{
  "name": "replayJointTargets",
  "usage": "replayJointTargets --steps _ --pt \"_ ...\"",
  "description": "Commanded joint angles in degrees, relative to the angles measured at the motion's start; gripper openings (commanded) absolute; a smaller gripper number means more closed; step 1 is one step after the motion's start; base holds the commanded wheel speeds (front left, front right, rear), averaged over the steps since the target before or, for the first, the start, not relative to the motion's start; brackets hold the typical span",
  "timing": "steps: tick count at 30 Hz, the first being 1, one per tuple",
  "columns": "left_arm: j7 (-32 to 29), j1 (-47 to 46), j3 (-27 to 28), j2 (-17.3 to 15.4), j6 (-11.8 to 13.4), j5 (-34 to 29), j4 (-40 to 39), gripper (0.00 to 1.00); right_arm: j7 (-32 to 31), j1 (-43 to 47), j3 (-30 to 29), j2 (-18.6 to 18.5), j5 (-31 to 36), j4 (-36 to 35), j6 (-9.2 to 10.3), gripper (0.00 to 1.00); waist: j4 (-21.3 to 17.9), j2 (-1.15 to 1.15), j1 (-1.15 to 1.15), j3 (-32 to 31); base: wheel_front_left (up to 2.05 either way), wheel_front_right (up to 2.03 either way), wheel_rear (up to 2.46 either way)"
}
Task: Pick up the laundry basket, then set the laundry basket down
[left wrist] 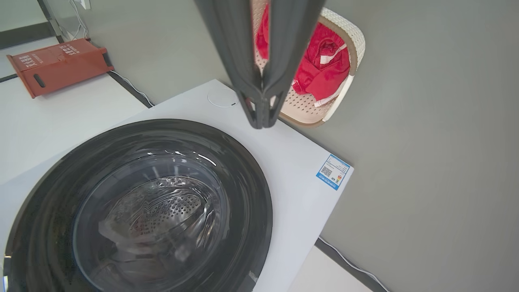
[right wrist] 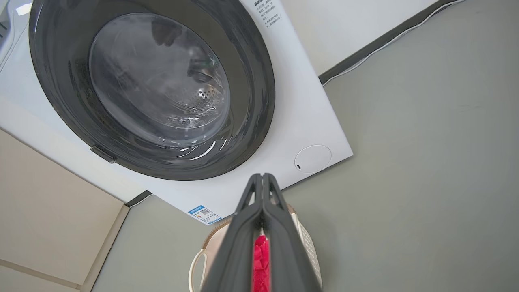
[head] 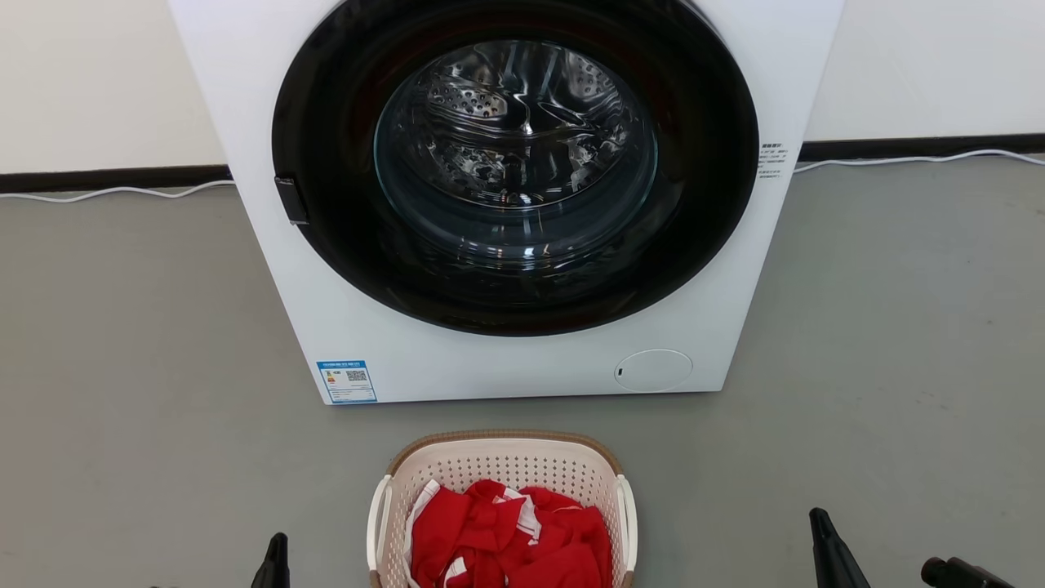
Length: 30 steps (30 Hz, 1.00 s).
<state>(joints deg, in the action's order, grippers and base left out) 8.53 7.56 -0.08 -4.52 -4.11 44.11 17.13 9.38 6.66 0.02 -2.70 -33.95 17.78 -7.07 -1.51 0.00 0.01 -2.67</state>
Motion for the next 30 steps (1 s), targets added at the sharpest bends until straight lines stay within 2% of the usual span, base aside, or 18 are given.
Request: replayJointTargets --steps 1,30 --pt "-0.5 -3.1 1.1 -0.3 -0.6 2.3 -1.6 0.00 -0.6 -3.2 -0.1 -0.6 -2.6 -1.7 -0.14 0.00 0.0 0.00 -0.01 0.1 0.00 0.00 0.00" --pt "-5.3 -6.6 2.9 0.3 -1.5 17.2 -2.1 0.00 -5.2 -6.3 -1.7 -0.9 -21.1 -2.4 -0.23 0.00 0.5 0.00 -0.01 1.0 0.00 0.00 0.00"
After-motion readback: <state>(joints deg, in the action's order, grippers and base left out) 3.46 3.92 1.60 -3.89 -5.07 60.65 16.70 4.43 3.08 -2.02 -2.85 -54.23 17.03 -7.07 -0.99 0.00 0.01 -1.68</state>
